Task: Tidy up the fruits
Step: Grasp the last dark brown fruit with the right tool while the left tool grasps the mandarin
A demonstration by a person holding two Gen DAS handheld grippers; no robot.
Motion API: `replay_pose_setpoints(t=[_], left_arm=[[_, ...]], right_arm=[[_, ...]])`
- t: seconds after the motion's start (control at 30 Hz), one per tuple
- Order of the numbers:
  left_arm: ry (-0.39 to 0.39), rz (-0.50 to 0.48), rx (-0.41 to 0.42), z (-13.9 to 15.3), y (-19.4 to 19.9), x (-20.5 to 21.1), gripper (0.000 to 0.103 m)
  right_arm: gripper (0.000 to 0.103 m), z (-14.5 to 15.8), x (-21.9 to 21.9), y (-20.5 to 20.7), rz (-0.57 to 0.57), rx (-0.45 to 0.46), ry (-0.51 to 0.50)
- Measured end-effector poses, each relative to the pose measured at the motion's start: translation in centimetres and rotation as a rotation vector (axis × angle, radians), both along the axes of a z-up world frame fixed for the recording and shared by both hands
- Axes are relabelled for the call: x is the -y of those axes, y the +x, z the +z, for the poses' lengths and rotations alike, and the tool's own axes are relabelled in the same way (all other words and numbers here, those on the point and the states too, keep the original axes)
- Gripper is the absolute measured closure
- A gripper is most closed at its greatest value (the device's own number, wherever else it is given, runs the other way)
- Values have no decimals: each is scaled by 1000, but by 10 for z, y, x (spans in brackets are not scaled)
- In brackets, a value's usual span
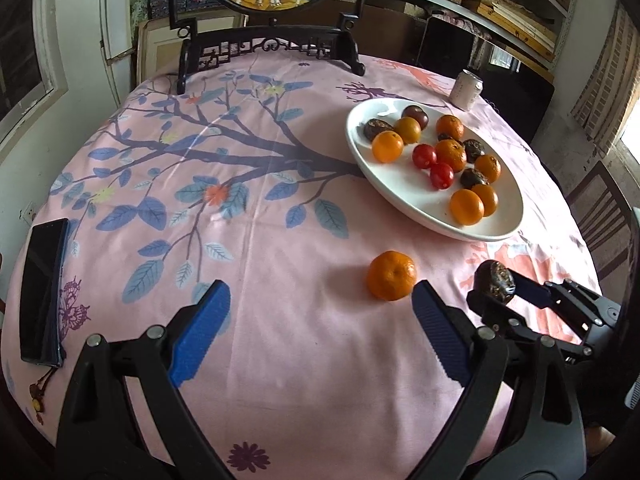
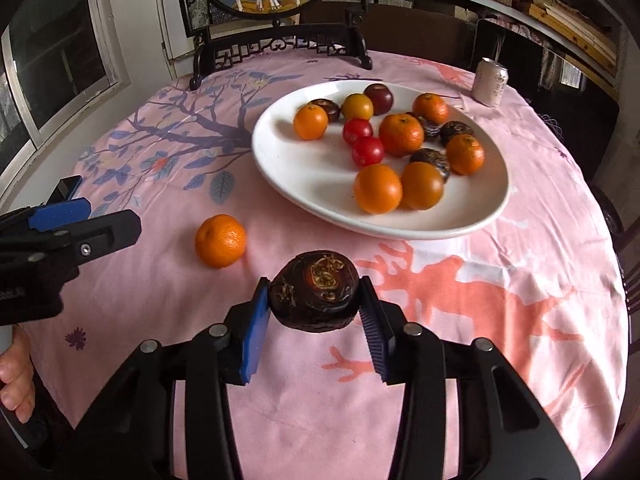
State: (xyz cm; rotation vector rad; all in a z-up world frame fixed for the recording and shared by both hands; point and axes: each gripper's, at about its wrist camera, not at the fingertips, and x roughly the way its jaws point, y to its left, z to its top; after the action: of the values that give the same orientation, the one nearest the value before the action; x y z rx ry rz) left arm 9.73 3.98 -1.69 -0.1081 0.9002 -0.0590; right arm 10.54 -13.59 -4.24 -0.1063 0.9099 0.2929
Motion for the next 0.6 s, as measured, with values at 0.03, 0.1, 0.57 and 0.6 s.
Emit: replay_pose_setpoints(t=[0.03, 0.1, 0.57, 0.6], left_arm=[[13, -18, -4, -2, 2, 8, 9], [29, -50, -22, -8, 6, 25, 9], [73, -75, -112, -42, 38, 63, 65], [71, -79, -104, -40, 35, 63, 65]], right_arm=[[59, 1, 8, -3, -18, -4, 3], [59, 1, 24, -8, -48, -15, 14], [59, 0, 66, -22, -106, -28, 79], [59, 1, 66, -22, -106, -26, 78]])
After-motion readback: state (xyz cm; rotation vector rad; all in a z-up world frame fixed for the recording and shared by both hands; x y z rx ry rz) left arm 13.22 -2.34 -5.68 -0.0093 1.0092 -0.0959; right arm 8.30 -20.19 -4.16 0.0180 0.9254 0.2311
